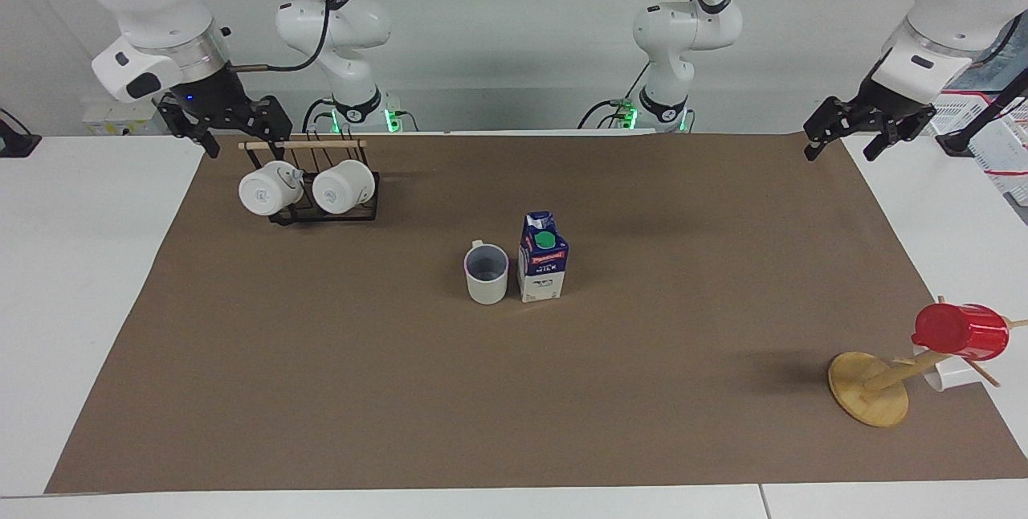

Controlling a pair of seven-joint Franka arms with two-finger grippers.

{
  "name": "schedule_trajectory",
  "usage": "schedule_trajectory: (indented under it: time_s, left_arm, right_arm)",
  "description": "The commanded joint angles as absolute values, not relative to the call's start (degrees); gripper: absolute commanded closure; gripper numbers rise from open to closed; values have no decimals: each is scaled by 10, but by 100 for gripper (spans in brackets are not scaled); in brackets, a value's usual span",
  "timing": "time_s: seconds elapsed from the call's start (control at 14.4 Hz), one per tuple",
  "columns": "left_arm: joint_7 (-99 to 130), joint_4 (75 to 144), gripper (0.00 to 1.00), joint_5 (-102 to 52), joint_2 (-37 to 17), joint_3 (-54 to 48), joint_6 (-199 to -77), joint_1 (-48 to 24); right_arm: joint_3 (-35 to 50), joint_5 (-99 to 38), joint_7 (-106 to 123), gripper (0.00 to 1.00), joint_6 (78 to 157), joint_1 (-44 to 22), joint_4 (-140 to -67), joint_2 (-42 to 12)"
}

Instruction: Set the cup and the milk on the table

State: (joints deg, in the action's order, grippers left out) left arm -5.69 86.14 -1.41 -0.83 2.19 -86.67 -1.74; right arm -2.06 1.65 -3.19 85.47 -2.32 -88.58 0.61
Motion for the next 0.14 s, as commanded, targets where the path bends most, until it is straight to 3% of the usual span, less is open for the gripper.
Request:
schedule_trajectory:
  time_s: [0.0, 0.07]
  left_arm:
    - [-47, 859, 0, -5, -9, 25, -882, -47]
    - [-25, 859, 0, 3, -9, 25, -887, -59]
  right_arm:
    - [-25, 26, -13, 0, 839, -17, -884, 16]
    - [-25, 26, -13, 0, 831, -17, -877, 15]
